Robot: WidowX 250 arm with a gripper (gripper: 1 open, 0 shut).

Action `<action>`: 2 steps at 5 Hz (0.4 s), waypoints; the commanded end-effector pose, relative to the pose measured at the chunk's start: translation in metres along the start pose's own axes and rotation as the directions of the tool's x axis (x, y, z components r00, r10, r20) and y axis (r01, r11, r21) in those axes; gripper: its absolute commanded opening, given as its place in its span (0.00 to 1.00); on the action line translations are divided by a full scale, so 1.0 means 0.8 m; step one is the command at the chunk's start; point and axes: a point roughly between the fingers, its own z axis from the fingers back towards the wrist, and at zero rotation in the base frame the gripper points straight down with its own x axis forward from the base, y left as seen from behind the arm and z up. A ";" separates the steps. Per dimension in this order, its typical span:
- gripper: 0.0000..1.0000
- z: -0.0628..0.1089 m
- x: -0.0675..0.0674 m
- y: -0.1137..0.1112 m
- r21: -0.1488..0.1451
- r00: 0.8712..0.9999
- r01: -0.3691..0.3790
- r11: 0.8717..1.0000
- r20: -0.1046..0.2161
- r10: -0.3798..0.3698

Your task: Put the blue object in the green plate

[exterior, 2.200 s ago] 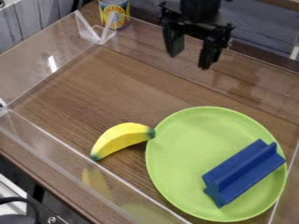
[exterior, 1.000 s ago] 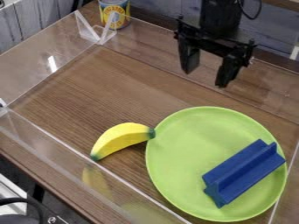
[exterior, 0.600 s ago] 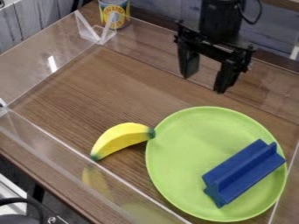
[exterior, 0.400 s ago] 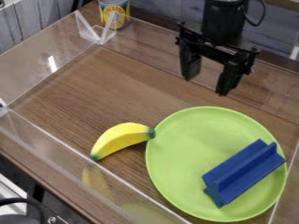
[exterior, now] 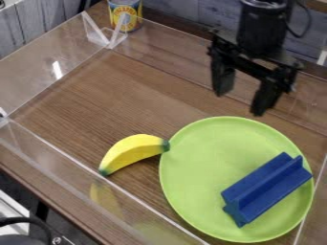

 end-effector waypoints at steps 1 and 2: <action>1.00 0.028 -0.005 -0.020 0.007 0.997 0.021 1.000 0.076 -0.021; 1.00 0.032 -0.017 -0.023 0.005 0.997 0.009 1.000 0.079 -0.009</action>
